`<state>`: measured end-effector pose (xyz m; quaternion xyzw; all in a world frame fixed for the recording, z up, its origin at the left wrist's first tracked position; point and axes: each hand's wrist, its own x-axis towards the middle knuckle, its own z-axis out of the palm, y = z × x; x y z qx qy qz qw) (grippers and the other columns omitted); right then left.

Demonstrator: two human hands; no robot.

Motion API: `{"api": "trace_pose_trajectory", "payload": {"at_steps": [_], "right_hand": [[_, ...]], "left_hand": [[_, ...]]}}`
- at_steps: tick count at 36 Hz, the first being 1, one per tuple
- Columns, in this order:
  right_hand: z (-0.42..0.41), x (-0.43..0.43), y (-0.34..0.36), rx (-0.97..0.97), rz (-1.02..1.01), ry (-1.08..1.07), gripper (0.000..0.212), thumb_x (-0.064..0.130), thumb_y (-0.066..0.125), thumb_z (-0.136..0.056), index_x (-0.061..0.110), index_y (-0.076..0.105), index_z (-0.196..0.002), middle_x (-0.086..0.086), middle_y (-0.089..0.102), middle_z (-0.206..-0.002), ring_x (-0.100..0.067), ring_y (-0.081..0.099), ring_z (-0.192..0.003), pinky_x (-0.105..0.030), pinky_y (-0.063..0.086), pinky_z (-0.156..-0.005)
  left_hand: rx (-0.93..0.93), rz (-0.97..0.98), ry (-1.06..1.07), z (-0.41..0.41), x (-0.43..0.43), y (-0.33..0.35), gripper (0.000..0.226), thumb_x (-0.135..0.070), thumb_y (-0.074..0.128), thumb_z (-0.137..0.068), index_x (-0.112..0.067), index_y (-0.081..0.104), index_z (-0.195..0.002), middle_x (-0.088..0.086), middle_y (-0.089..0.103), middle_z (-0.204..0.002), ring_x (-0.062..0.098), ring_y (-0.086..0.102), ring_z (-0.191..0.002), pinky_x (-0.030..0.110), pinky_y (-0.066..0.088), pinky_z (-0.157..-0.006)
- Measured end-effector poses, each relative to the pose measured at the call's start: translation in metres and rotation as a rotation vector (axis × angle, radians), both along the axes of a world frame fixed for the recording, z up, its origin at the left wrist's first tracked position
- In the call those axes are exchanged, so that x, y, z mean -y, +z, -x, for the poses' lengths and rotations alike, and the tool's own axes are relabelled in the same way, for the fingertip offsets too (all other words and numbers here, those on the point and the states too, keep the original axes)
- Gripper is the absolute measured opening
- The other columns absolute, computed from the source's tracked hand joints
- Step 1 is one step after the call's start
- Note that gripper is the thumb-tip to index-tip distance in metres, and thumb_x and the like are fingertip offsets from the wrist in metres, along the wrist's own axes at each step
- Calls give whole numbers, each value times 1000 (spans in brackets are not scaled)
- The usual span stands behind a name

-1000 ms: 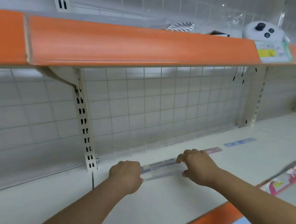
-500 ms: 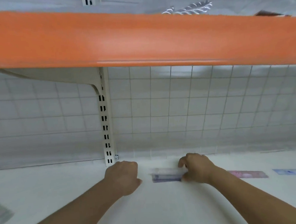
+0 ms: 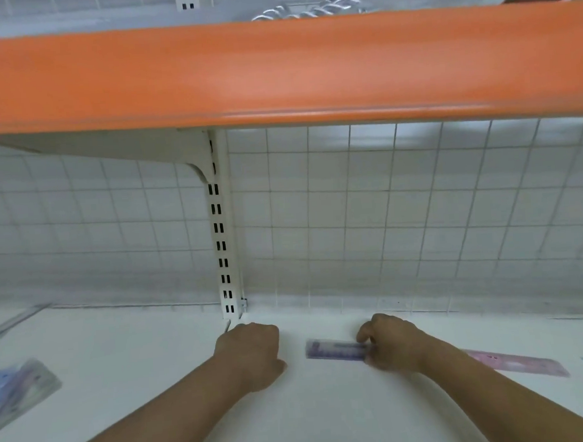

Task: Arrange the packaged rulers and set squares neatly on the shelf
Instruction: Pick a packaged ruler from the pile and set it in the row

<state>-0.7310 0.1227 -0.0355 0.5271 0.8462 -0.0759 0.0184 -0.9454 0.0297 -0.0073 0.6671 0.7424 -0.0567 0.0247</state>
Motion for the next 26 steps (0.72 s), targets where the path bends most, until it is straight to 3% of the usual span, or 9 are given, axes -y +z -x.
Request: {"api": "trace_pose_trajectory", "payload": {"at_steps": [12,19,24,26], "right_hand": [[10,8,8,-5,-97,99,45,40,52,-91,24,49,-133,-1,48,-128,-22,45,-121,-31,38,-98],[35,27,16,-92,-143,206,29,39,44,-95,18,62,-102,0,62,-108,-20,58,-100,-28,42,-74],[50,35,15,-74,-189,264,24,34,44,-92,17,55,-80,-1,64,-96,-24,58,-90,-28,43,-69],[58,40,16,-65,-173,297,23,36,46,-93,17,56,-87,-2,64,-100,-23,58,-94,-29,43,-72]], "left_hand": [[-9,-27,61,-7,6,-3,36,-40,48,-94,-17,50,-123,0,57,-124,22,53,-115,30,40,-79],[-18,-41,129,-12,21,-5,30,-37,47,-95,-16,52,-116,1,59,-120,23,55,-113,30,39,-76],[-13,-108,188,-11,38,-5,29,-35,47,-96,-15,54,-115,3,58,-120,25,53,-114,30,40,-78],[-20,-132,220,-8,47,-4,29,-34,47,-96,-14,55,-117,5,57,-120,25,53,-114,30,41,-80]]}}
